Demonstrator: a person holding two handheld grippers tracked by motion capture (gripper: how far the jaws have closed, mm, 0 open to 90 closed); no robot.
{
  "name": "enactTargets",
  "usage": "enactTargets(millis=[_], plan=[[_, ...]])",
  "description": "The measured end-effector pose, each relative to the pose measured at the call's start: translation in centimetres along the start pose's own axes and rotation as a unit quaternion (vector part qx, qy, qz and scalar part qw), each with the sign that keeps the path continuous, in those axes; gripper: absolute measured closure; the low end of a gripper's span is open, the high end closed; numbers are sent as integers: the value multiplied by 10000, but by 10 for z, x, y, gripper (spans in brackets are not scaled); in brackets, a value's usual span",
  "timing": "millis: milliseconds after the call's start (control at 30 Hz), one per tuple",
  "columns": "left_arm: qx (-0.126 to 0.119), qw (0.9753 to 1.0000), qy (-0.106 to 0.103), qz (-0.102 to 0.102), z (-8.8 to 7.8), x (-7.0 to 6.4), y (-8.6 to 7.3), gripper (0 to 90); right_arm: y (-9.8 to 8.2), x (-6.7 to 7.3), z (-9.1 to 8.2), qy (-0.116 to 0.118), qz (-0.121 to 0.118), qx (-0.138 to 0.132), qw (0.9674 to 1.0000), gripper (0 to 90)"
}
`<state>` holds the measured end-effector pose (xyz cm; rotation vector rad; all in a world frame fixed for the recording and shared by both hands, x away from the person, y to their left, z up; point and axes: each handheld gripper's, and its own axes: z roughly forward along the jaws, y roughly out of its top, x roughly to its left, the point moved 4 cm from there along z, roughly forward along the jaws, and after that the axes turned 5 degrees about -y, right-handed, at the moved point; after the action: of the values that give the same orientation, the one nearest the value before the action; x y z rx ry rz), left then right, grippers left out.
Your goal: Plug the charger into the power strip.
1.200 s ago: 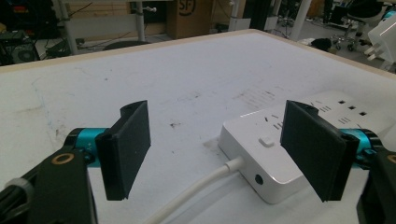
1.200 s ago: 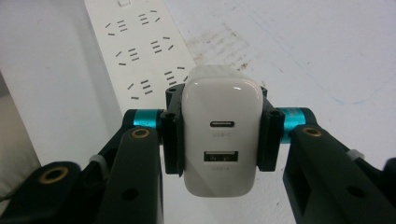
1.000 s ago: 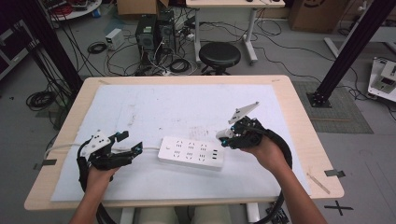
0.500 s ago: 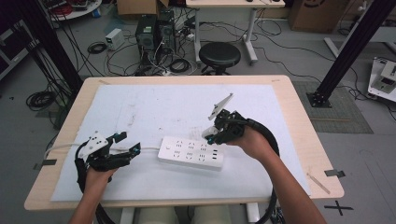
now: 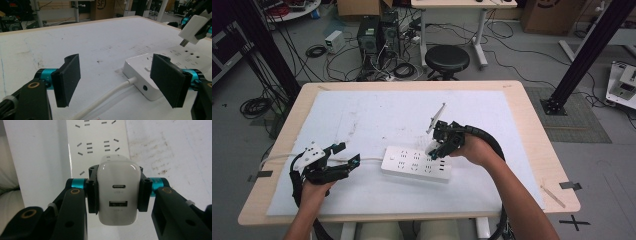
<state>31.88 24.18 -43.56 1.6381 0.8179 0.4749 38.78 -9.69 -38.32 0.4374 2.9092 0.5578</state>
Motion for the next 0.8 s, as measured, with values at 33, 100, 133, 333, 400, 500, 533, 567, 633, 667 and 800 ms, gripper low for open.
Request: enactTargets(millis=[33, 100, 133, 333, 400, 500, 533, 567, 633, 667, 800], plan=[[-1, 10000, -1, 0, 0, 0, 0, 244, 0, 0, 3, 19, -56, 39, 10000, 631], [8, 10000, 5, 8, 0, 0, -1, 244, 0, 1, 5, 41, -65, 110, 9999, 630], [12, 10000, 3, 8, 0, 1, -1, 244, 1, 1, 7, 29, -110, 124, 9999, 630], [-3, 10000, -20, 7, 1, 1, -1, 244, 3, 2, 15, 17, -289, 326, 9990, 630], [4, 10000, -36, -11, 1, 1, -1, 244, 3, 2, 15, 16, -321, 316, 9990, 630], [27, 10000, -46, 2, 2, 1, -1, 244, 5, 3, 18, 11, -438, 427, 9981, 631], [21, 10000, -47, -3, 2, 1, -1, 244, 6, 4, 20, -27, -537, 437, 9976, 631], [15, 10000, -46, -6, 2, 1, -1, 244, 8, 5, 20, -30, -584, 534, 9969, 631], [4, 10000, -42, -10, 2, 1, -1, 244, 12, 5, 20, -74, -717, 662, 9952, 632], [12, 10000, -46, -4, 2, 1, -1, 244, 14, 6, 20, -70, -732, 760, 9944, 632], [12, 10000, -48, -4, 2, 1, -1, 244, 24, 8, 23, -104, -856, 1089, 9903, 634]])
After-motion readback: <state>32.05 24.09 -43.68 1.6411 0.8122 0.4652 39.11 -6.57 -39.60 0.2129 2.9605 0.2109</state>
